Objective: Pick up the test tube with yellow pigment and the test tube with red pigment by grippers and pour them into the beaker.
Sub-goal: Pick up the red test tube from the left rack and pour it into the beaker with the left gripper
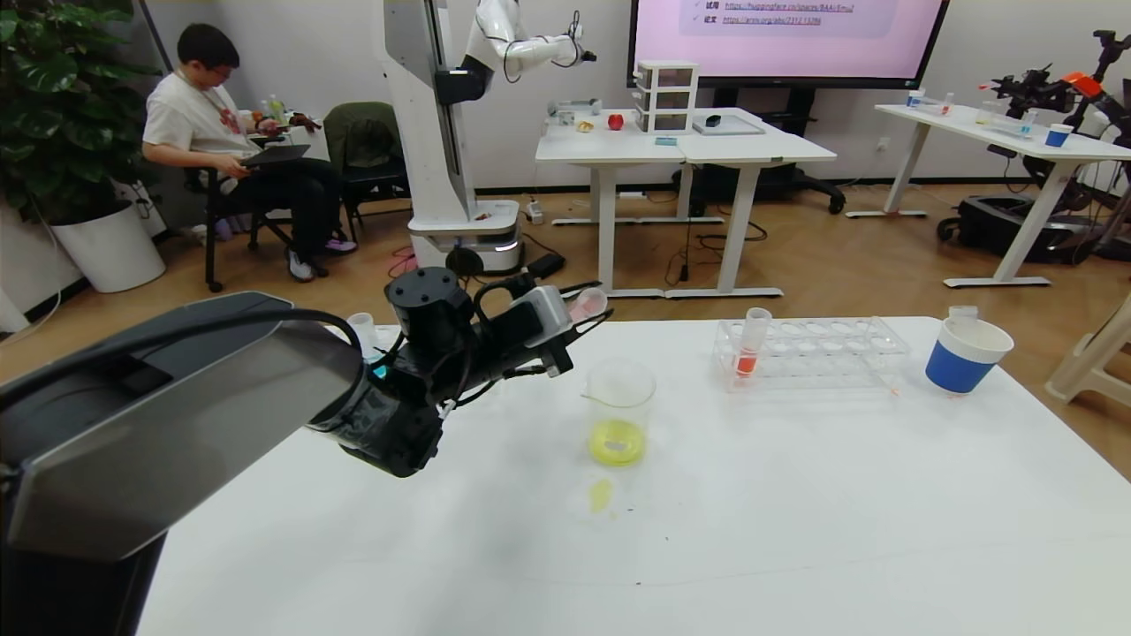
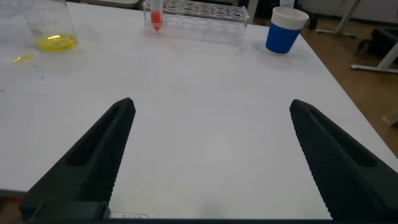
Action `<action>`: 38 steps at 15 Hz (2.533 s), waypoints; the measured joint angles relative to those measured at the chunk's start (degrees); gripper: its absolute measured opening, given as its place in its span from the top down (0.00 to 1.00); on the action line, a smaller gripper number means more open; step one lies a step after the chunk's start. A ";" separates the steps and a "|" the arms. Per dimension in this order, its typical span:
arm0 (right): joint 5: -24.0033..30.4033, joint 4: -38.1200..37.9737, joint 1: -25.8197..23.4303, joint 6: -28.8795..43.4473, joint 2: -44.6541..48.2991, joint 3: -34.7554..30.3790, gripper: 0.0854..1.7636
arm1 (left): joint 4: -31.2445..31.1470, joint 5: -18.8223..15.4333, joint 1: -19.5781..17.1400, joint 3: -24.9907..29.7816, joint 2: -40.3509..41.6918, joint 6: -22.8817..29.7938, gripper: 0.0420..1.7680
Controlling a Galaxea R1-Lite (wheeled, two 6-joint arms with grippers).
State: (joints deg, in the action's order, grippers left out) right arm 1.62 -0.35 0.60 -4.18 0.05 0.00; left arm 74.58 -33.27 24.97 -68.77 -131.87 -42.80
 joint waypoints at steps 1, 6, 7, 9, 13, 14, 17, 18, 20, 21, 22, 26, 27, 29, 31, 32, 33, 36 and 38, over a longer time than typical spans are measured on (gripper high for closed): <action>0.00 0.00 0.00 0.00 0.00 0.00 0.02 | 0.00 -1.60 -0.24 -0.66 -0.27 -1.90 0.74; 0.02 0.00 0.00 0.00 0.00 0.00 0.02 | -2.60 -7.46 -1.24 -4.41 -1.07 -14.25 0.74; 0.00 0.00 0.00 0.00 0.00 0.00 0.02 | -4.41 -8.74 -1.46 -4.90 -1.21 -18.01 0.74; 0.00 0.00 0.00 0.00 0.00 0.00 0.02 | -7.19 -10.11 -1.79 -5.46 -1.32 -24.02 0.74; 0.02 0.00 0.00 0.00 0.00 0.00 0.02 | -9.86 -10.69 -1.79 -6.91 -1.88 -30.71 0.74; 0.00 0.00 0.00 0.00 0.00 0.00 0.02 | -10.93 -11.72 -1.65 -7.89 -2.06 -32.28 0.74; 0.00 0.00 0.00 0.00 0.00 0.00 0.02 | -15.49 -13.64 -1.46 -10.80 -2.36 -38.10 0.74; 0.00 0.00 0.00 0.00 0.00 0.00 0.02 | -16.48 -13.86 -1.44 -11.47 -2.43 -39.31 0.74; 0.00 0.00 0.00 0.00 0.00 0.00 0.02 | -16.87 -13.99 -1.21 -11.91 -2.54 -40.30 0.74; 0.00 0.00 0.00 0.02 0.00 0.00 0.02 | -16.87 -14.02 -1.05 -12.00 -2.67 -41.01 0.74; 0.00 0.00 0.00 0.00 0.00 0.00 0.02 | -17.23 -14.02 -1.01 -12.13 -2.82 -42.69 0.74; 0.00 0.00 0.00 0.00 0.00 0.00 0.02 | -18.05 -14.02 -1.07 -12.52 -3.66 -47.10 0.74; 0.02 0.00 0.00 0.00 0.00 0.00 0.02 | -18.80 -14.02 -1.02 -12.59 -3.78 -48.26 0.74; 0.00 0.00 0.00 0.00 0.00 0.00 0.02 | -19.32 -14.02 -1.22 -12.79 -3.94 -50.86 0.74; 0.02 0.00 0.00 0.00 0.00 0.00 0.02 | -19.32 -14.02 -1.49 -12.85 -3.94 -52.26 0.74; 0.00 0.00 0.00 0.00 0.00 0.00 0.02 | -19.32 -14.02 -1.55 -12.87 -3.96 -52.89 0.74; 0.02 0.00 0.00 0.00 0.00 0.00 0.02 | -19.32 -14.02 -1.49 -12.90 -3.96 -53.77 0.74; 0.02 0.00 0.00 0.00 0.00 0.00 0.02 | -19.59 -14.03 -1.22 -12.90 -3.94 -55.93 0.74; 0.00 0.00 0.00 0.00 0.00 0.00 0.02 | -19.65 -13.99 -1.02 -12.68 -3.91 -57.99 0.74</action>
State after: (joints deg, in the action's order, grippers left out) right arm 1.62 -0.35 0.60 -4.18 0.05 0.00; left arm 54.93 -47.26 23.94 -81.45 -135.78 -100.79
